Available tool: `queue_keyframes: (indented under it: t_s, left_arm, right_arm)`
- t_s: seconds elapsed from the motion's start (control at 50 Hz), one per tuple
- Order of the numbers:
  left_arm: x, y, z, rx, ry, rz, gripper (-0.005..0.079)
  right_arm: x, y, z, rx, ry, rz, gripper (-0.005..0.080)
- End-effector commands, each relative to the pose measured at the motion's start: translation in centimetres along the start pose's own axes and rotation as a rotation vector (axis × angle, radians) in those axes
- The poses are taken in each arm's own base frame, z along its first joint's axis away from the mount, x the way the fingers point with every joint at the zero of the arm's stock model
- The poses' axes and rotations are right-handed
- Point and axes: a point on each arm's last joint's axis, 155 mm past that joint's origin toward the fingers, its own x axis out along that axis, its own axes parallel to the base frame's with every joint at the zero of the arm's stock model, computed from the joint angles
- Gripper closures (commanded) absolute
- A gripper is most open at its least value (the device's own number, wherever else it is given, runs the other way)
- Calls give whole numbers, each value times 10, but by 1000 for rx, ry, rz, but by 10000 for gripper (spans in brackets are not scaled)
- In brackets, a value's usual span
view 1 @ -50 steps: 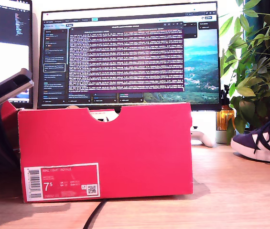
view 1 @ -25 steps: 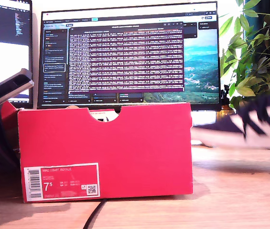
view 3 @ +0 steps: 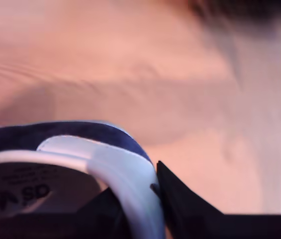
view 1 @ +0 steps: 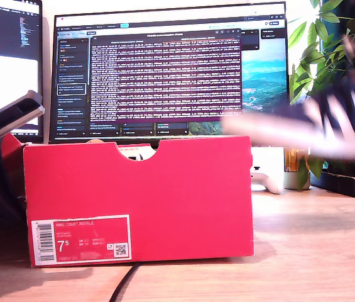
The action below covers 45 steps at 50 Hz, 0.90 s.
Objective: Pack the blue shoes by picking the first shoe and placing it inside the red shoebox, left side, then picking and rotating the second shoe and placing it in the shoebox
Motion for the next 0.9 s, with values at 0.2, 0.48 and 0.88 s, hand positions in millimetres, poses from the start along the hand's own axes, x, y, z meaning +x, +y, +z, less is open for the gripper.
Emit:
queue_keyframes:
  t_s: [0.2,0.48,0.88]
  left_arm:
    - [0,-3,3,7,-5,-4,762]
    - [0,-3,2,7,-5,-4,762]
    - [0,-3,2,7,-5,-4,762]
  right_arm:
    - [-25,85,66,-366,-281,160,763]
    - [-56,154,121,-646,-577,136,763]
    - [-81,201,168,-880,-835,16,763]
